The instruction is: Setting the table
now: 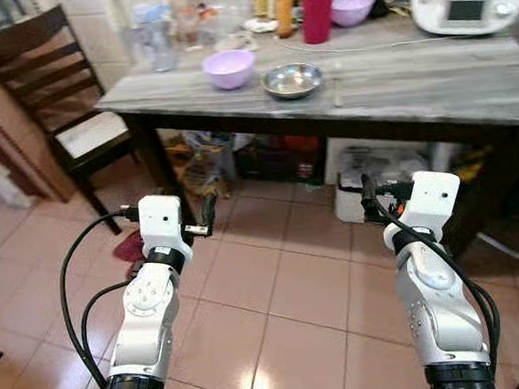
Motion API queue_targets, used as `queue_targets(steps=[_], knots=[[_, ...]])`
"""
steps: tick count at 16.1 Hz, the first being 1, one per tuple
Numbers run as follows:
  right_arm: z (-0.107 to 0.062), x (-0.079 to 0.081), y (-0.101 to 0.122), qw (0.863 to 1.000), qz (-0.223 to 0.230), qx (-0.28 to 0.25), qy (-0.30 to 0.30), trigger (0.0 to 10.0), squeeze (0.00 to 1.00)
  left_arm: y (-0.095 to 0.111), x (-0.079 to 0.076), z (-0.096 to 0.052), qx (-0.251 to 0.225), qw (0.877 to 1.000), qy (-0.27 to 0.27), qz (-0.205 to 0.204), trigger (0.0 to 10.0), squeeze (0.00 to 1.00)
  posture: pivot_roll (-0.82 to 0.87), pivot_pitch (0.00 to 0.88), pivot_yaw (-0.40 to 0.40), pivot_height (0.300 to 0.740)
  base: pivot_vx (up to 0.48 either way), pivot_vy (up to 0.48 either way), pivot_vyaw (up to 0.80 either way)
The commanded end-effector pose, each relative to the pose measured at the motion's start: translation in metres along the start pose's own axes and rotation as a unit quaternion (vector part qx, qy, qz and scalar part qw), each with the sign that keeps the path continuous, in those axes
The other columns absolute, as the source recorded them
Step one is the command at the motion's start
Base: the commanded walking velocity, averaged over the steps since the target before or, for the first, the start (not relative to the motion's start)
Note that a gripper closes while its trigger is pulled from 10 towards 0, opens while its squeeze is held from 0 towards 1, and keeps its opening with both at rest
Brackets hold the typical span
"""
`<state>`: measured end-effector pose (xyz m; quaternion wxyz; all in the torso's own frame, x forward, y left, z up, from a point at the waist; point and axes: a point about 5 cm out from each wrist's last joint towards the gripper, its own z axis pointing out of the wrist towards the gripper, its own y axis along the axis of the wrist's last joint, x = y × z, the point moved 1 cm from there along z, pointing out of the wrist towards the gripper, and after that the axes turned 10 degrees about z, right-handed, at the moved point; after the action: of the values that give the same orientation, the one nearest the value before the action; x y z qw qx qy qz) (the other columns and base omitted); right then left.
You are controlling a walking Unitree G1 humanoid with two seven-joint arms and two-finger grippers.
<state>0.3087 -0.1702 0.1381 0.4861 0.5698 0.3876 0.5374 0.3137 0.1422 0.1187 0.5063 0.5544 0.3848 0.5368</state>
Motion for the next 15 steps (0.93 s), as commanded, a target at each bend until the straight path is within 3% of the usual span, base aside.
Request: queue_targets(steps=[1,15], knots=[[-0.0005,0.0058,0.0034,1.000,0.001,-0.006,0.010,10.0,0.00,0.0039,0.0042,-0.0003,-0.006,1.000,0.003,0.002,10.0,0.00,-0.21,0.040,0.080,0.740,0.000,-0.255,0.00],[0.0007,0.0062,0.0067,1.000,-0.022,-0.022,0.004,10.0,0.00,0.0093,-0.0013,0.0029,-0.012,1.000,-0.009,-0.014,10.0,0.00,-0.21,0.040,0.082,0.740,0.000,-0.342,0.00]])
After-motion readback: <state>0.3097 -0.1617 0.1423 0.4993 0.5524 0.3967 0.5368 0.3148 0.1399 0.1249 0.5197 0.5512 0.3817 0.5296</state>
